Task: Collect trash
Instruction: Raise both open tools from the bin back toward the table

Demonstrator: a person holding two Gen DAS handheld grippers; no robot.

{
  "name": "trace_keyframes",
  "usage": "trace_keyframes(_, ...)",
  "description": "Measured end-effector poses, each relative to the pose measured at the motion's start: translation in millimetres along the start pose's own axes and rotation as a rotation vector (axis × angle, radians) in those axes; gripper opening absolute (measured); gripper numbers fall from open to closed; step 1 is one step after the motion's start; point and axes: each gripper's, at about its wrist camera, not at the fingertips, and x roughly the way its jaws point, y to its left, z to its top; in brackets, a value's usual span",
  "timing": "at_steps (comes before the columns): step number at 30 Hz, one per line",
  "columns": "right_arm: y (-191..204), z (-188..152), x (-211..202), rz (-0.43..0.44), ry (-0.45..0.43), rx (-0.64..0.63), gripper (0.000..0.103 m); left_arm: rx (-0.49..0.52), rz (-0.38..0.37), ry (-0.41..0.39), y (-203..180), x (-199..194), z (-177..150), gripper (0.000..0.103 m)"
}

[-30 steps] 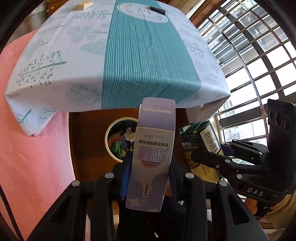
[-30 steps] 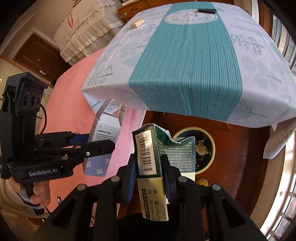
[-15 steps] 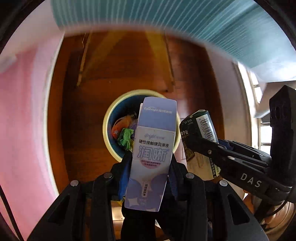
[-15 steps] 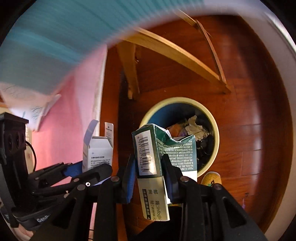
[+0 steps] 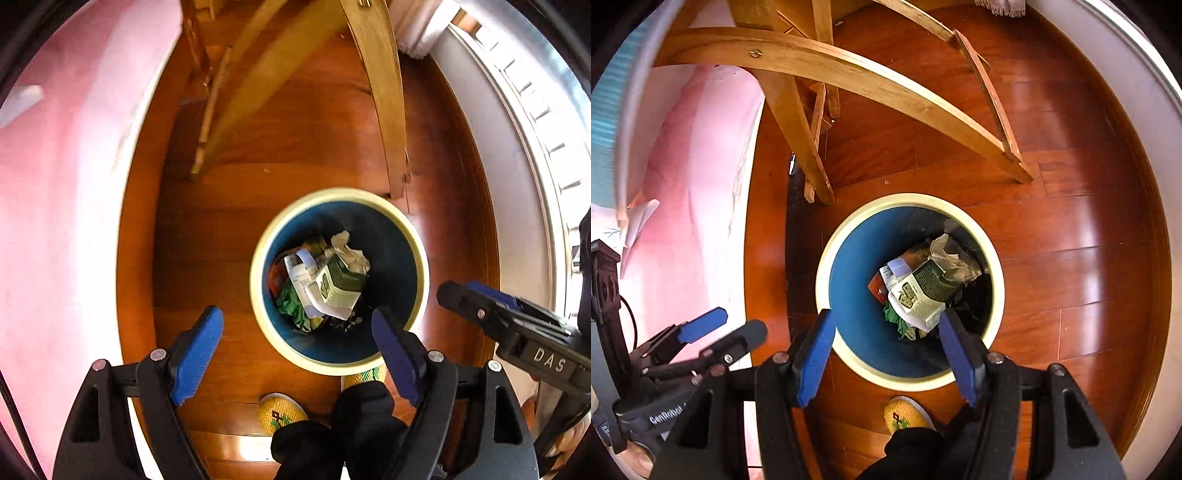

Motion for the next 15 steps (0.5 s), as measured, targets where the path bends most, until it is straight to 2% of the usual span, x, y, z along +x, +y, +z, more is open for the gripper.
trace_keyframes(10,30.5,-0.9,-50.0,-0.033,-0.015,-0.012,0.059,-0.036,0.042,-0.061,0.8,-70.6,1.4,0.082)
trace_keyframes(15,51.1,-2.8,-90.0,-0.045,-0.016,-0.013,0.059,-0.052,0.038,-0.082,4.0,-121.7,2.4,0.082)
